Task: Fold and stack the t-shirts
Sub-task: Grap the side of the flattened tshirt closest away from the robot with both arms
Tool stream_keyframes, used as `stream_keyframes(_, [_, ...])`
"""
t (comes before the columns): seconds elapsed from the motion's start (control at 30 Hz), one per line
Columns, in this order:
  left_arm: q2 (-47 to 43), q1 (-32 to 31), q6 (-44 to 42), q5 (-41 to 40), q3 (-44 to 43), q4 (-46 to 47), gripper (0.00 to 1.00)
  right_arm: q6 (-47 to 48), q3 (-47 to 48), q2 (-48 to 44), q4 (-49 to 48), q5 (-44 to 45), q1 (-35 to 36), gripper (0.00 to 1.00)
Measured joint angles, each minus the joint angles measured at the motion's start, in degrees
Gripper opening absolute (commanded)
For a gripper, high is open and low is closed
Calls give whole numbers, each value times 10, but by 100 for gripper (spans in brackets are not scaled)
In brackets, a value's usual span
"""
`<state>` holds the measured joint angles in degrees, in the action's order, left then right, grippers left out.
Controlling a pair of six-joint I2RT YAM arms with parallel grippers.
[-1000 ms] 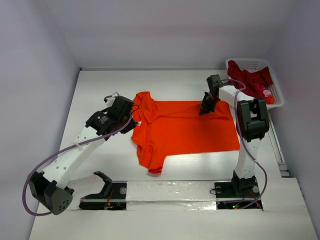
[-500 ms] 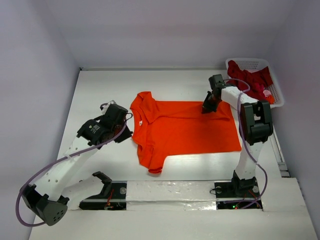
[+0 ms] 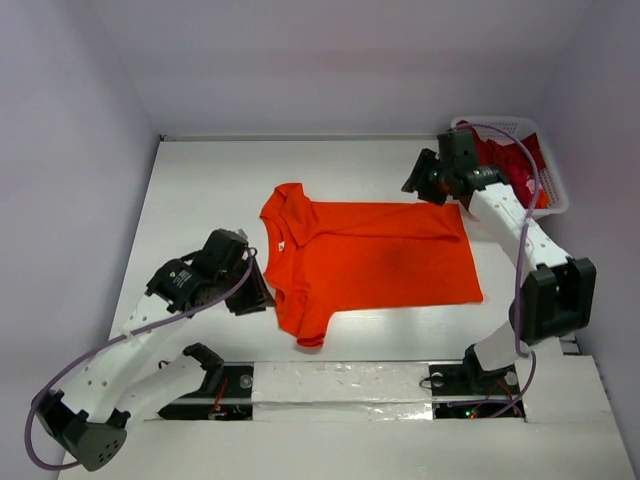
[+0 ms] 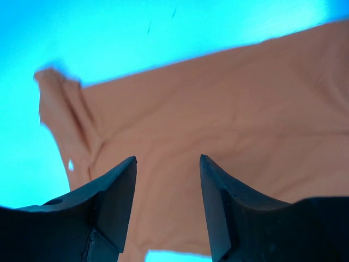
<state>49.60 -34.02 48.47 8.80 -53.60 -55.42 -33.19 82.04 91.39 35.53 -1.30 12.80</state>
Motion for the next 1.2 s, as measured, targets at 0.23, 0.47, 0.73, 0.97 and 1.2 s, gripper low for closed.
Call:
stream_keyframes(0.23, [-41, -4, 2, 53, 82, -10, 23, 9, -114, -133, 7, -15, 30, 56])
stream_keyframes(0.47, [27, -71, 16, 129, 127, 75, 22, 20, -165, -171, 15, -21, 29, 54])
stream_keyframes(0.73, [198, -222, 54, 108, 78, 149, 18, 19, -175, -174, 15, -31, 29, 53])
stream_keyframes(0.97, [199, -229, 84, 51, 75, 158, 16, 19, -183, -198, 17, -30, 29, 53])
stream_keyframes(1.2, [169, -229, 119, -50, 75, 105, 17, 19, -189, -202, 18, -30, 29, 53])
